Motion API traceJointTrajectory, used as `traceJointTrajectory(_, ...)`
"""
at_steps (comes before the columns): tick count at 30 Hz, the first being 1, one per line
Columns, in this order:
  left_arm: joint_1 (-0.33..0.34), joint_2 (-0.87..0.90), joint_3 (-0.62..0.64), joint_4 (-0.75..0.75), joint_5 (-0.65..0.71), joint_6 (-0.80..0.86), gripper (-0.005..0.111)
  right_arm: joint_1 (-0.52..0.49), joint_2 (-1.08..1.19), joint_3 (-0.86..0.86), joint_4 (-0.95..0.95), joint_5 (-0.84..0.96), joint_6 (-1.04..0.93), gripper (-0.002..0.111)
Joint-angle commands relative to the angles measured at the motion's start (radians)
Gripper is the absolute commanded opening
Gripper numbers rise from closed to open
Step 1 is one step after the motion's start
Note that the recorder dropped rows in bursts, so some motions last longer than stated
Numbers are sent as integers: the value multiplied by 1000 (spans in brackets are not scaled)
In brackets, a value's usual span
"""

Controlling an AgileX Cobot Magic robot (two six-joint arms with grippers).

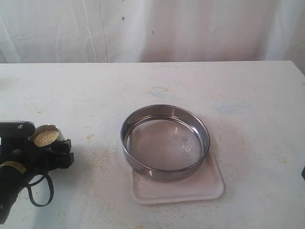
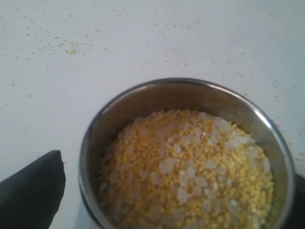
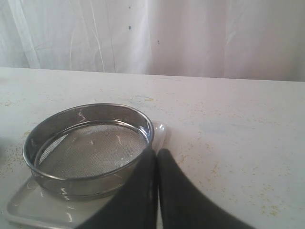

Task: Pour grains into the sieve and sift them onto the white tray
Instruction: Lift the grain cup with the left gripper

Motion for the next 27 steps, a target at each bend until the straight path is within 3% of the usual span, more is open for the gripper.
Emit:
traceJointTrajectory(1, -3, 6, 0, -18, -3, -10, 105, -5, -7, 5, -4, -7, 1, 0)
traceJointTrajectory(22, -3, 6, -20, -35, -3, -10, 105, -5, -7, 5, -4, -7, 1, 0)
traceJointTrajectory(24, -3, 6, -20, -40, -3, -10, 100, -5, -7, 5, -4, -7, 1, 0)
traceJointTrajectory(27, -3, 6, -20, -40, -3, -10, 81, -5, -7, 5, -4, -7, 1, 0)
